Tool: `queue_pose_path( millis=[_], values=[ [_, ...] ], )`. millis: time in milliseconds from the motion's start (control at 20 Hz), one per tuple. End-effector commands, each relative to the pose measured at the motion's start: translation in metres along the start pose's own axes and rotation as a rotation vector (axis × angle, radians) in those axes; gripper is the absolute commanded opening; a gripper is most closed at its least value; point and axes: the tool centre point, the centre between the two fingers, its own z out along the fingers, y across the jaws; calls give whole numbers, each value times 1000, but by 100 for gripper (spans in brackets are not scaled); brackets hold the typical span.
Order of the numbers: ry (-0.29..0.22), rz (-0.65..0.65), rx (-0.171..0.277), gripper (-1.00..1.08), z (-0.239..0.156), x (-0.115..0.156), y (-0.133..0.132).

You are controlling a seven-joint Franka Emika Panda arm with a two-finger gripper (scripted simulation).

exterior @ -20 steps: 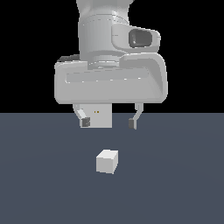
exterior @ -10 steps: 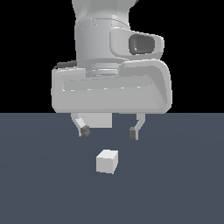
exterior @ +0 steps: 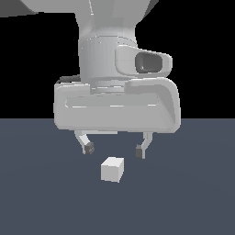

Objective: Plug the charger into the wall socket.

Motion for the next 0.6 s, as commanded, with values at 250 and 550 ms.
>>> queue_pose_path(
  millis=[250,550],
  values=[
    [0,1,-1,100,28,-5,0],
    [0,1,-1,-100,32,-6,0]
  ],
)
